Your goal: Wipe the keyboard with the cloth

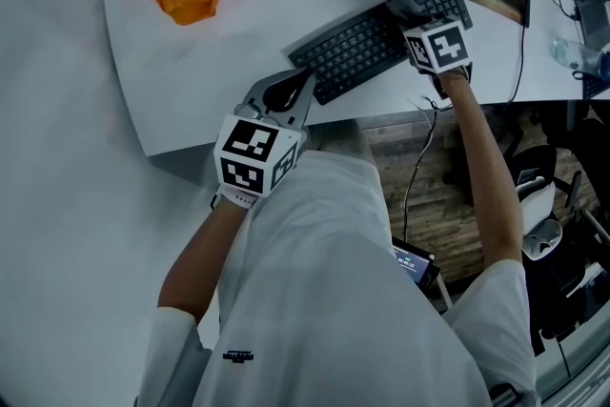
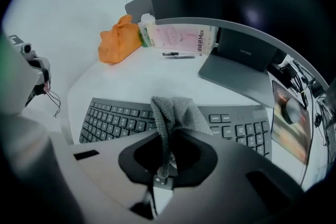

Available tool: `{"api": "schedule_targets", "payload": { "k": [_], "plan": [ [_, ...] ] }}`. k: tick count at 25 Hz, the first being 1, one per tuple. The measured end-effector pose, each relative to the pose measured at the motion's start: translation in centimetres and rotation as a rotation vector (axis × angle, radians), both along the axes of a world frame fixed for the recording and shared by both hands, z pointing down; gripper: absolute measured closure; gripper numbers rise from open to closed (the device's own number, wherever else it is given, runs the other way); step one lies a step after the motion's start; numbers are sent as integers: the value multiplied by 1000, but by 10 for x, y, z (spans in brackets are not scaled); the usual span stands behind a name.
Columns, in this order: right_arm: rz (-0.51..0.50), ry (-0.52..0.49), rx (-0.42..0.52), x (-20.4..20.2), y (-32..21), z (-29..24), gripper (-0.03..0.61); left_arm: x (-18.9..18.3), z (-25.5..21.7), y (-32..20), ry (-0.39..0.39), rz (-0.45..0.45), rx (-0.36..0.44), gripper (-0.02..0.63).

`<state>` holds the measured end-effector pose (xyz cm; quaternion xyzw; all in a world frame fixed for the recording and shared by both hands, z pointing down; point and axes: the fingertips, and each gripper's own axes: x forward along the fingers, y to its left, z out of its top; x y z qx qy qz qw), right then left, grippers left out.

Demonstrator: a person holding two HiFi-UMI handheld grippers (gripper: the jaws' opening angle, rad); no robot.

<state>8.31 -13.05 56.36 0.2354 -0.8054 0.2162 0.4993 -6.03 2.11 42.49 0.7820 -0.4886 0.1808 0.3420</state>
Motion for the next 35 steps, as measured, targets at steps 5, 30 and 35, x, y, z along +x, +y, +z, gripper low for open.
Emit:
{"api": "schedule_targets", "payload": {
  "k": [5, 30, 35],
  "plan": [
    [-44, -9, -13, -19, 19, 0, 554, -2, 0, 8, 3, -14, 3, 595],
    [-309, -105, -142, -136, 143, -2, 554, -21, 1, 49, -7, -109, -3, 595],
    [-345, -148, -187, -160, 171, -3, 554, -29, 0, 58, -20, -133, -9, 595]
  ]
}}
